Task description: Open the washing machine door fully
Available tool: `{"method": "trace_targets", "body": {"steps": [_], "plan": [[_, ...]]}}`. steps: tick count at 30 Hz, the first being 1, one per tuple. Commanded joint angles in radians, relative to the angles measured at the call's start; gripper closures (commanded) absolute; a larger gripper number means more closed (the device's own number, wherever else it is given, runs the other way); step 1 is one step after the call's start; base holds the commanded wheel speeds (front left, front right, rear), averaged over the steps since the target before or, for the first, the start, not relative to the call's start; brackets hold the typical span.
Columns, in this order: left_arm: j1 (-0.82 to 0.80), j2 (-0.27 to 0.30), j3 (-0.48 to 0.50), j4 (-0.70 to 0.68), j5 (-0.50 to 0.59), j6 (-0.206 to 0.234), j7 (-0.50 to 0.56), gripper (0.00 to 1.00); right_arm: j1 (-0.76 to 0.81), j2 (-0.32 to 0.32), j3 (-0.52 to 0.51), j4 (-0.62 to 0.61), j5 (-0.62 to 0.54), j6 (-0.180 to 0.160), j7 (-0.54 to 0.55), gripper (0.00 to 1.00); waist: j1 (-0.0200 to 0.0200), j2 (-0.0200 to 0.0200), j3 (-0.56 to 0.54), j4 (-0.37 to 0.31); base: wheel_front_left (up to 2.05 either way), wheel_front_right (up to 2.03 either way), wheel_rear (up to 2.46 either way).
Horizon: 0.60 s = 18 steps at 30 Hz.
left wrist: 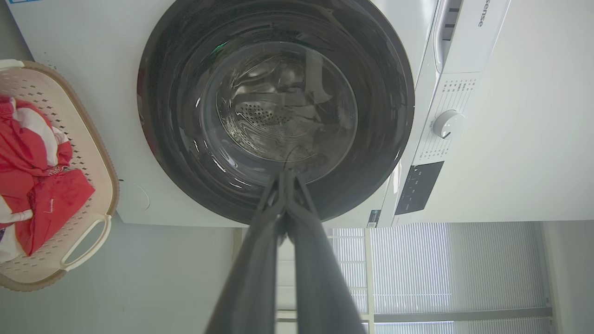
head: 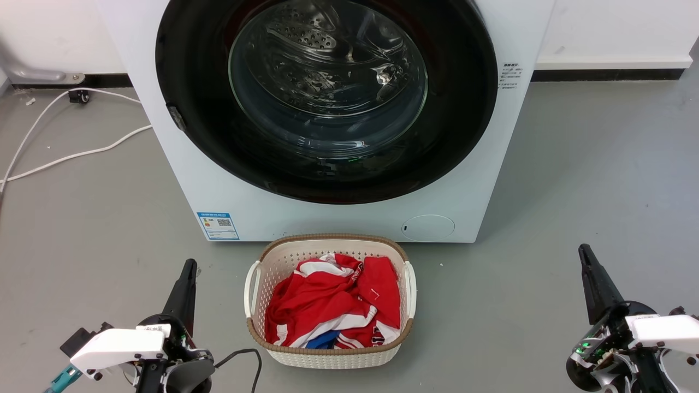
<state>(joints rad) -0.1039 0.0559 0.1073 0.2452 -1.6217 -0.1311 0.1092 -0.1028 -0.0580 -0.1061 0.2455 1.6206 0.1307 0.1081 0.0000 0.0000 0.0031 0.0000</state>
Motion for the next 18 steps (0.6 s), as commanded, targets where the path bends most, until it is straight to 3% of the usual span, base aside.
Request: {"method": "trace_targets", "body": {"steps": [1,18], "plan": [[-0.009,-0.002,0.003,0.001,0.007,-0.004,0.002,1.00,-0.012,0.004,-0.002,0.001,-0.004,0.000,0.004,1.00,0.0000,0.0000,0.000,0.000,0.00,0.00,0.00],[-0.009,-0.003,0.005,0.001,0.009,-0.004,0.003,1.00,-0.012,0.005,-0.003,0.001,-0.006,0.000,0.004,1.00,0.0000,0.0000,0.000,0.000,0.00,0.00,0.00]]}}
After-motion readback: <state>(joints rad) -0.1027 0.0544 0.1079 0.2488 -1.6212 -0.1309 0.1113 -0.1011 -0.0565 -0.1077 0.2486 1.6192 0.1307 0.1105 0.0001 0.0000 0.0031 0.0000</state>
